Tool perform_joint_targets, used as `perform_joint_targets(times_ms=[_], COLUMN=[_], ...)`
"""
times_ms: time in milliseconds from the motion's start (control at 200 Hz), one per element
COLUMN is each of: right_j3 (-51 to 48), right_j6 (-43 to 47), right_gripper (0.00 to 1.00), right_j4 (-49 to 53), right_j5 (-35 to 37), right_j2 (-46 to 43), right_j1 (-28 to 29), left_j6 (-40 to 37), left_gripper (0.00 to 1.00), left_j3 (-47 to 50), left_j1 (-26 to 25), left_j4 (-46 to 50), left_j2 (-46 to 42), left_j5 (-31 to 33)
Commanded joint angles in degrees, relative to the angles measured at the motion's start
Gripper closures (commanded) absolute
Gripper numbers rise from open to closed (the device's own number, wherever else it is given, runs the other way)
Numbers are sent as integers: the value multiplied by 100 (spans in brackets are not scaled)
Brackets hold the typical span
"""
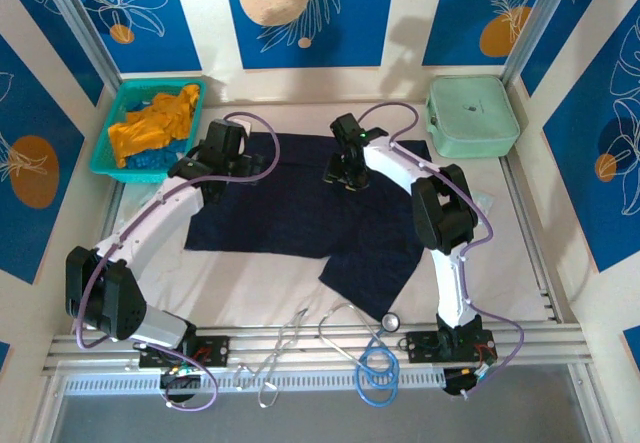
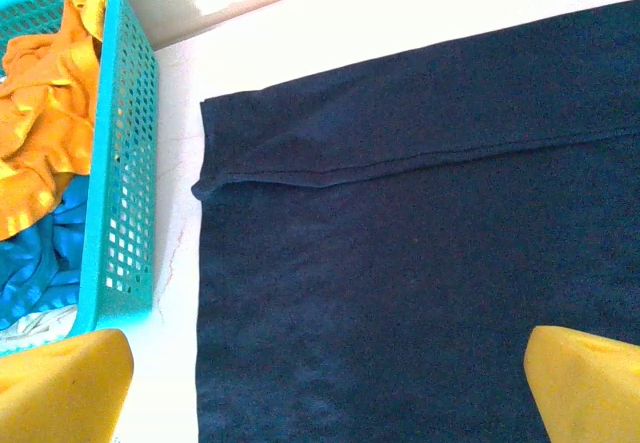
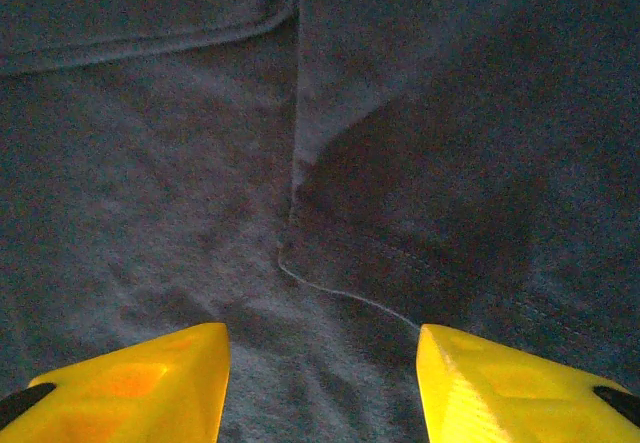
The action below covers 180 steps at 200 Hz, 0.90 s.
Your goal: Fold and stack the t-shirts
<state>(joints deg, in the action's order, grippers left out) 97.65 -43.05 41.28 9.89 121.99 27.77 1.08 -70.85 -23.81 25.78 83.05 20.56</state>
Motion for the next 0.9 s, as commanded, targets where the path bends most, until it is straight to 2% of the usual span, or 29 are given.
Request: perform_joint_targets(times_ms=[0,115,220,320,445,575,710,896], right_j3=[-180,-519,-1160,-1941,-2835,-3411,-3664,-3467], right_j6=[142,282,353,417,615,886,1038,1154], right_gripper=[48,48,48,50,54,61,69,77], right_j4=[98,217,253,288,307,356,299,297], right_j5=[-36,162,386,550,464,477,491,680], right_j2=[-440,-889,-1443,-2009,-2505,-2628,-2440,-1903], right_j1=[27,-45,-249,-611,-1291,-1821,-2068,-2160], left_j6=[78,425,1062,1659,2199,2510,2707,2829], left_gripper=[0,0,1,2,4,5,6,5], left_j3=[-11,-148,-160,49,519,1097,1538,1870], left_j1=[-71,-71,-47,61,443,973,1381,1701], left_j4=[82,498,1132,1617,1936,1953,1948,1935], left_j2=[-247,-387,-541,-756,-1170,-1703,-2193,-2555], left_j5=[62,499,940,1006,576,-39,-483,-838])
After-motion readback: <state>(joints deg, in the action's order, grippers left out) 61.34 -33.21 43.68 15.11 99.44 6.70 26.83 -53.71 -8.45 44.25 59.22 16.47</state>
